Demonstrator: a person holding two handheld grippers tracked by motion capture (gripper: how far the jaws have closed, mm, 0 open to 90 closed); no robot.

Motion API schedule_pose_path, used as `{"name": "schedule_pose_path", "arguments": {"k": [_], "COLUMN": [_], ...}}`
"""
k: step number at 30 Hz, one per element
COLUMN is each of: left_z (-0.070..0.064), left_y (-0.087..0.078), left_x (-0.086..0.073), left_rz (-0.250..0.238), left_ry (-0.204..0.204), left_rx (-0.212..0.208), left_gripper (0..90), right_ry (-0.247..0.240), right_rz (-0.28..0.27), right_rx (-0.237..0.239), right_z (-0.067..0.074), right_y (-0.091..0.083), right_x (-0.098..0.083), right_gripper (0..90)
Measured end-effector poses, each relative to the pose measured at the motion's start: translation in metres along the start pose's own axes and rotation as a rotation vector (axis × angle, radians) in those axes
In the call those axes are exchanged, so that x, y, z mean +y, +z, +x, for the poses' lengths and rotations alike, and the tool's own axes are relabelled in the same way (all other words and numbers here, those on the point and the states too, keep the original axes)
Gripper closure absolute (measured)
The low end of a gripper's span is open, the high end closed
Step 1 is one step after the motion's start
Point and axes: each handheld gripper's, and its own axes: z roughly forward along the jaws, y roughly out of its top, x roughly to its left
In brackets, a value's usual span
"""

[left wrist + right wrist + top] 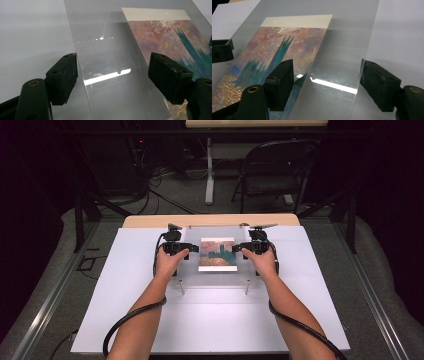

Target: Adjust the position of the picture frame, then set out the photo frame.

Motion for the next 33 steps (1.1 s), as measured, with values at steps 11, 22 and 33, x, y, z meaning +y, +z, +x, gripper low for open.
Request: {"name": "schedule_pose_path", "arguments": {"k": [11, 22, 33], "left_z": [0.0, 0.001, -0.003], "left_y": [-0.002, -0.004, -0.011], "left_x": [0.0, -0.001, -0.001], "left_rz": [0.005, -0.012, -0.03], "left_ry": [-0.039, -0.038, -0.028], "left_rx": [-0.005, -0.005, 0.005], "left_gripper": [29.0, 31.0, 32.0], "right_ry": [0.008, 0.008, -0.019], "right_rz": [0.001, 0.009, -0.006], "right_rx": [-0.001, -0.015, -0.023], "right_z": [0.0, 0.001, 0.005], "right_y": [-0.002, -0.005, -0.01], "right_x": [0.001, 0.002, 0.003], "right_gripper": [30.7, 33.7, 33.8]}}
